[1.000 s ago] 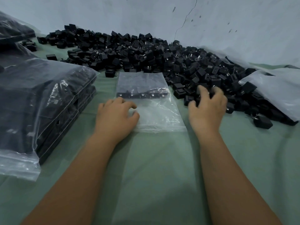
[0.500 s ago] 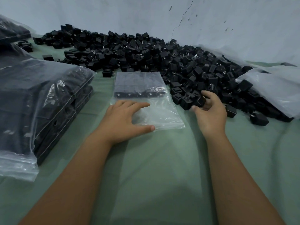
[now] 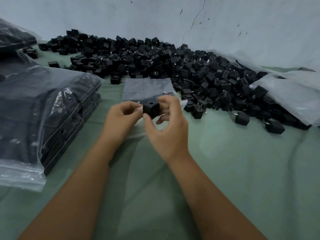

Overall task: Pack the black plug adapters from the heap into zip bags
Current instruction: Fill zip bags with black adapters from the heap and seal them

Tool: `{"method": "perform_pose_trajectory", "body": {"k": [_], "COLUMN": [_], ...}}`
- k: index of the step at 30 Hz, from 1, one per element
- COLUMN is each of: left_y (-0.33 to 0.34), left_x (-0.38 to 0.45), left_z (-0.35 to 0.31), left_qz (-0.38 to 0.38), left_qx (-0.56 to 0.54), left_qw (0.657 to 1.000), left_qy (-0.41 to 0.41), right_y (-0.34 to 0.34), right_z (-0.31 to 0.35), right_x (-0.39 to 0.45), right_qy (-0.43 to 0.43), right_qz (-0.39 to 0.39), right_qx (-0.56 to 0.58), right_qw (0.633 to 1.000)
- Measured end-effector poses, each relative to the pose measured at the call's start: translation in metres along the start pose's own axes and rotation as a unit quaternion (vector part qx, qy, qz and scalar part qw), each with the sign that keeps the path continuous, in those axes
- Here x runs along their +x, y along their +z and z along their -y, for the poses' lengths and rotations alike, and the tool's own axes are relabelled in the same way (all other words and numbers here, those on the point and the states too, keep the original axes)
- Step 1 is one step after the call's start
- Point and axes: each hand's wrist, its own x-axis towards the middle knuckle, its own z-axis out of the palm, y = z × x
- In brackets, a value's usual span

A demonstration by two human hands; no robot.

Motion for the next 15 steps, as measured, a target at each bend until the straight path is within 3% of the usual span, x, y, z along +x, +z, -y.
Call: {"method": "perform_pose_trajectory", "body": {"k": [3,6,11,15], "left_y": [0.0,0.0,0.001,0.0], "left_x": [0.002,0.001,-0.006,-0.009], "left_z": [-0.002,-0.004,-0.016,-0.02], "left_qz": [-0.033,-0.033,-0.014,0.035], "left_qx": [-0.043,-0.063,-0.075,-0.065], "left_qw": [0.998,0.997,0.996,0.994], "left_qy": [-0.017,0.001,0.053,0.08], "right_y": [-0.004,-0.006,-0.002,0.0], "right_z": [-0.004,-0.01,-0.015,-0.014], "right_x": [0.001,0.003,0.005,0.007], "right_qy": [-0.014,-0.031,-0.07,-0.022], "right_qz": [0.003,0.059,0.177,0.234], "right_qx": [-0.034,-0.133,-0.291,-0.282], "right_qw": [0.999,0.989,0.937,0.93]}}
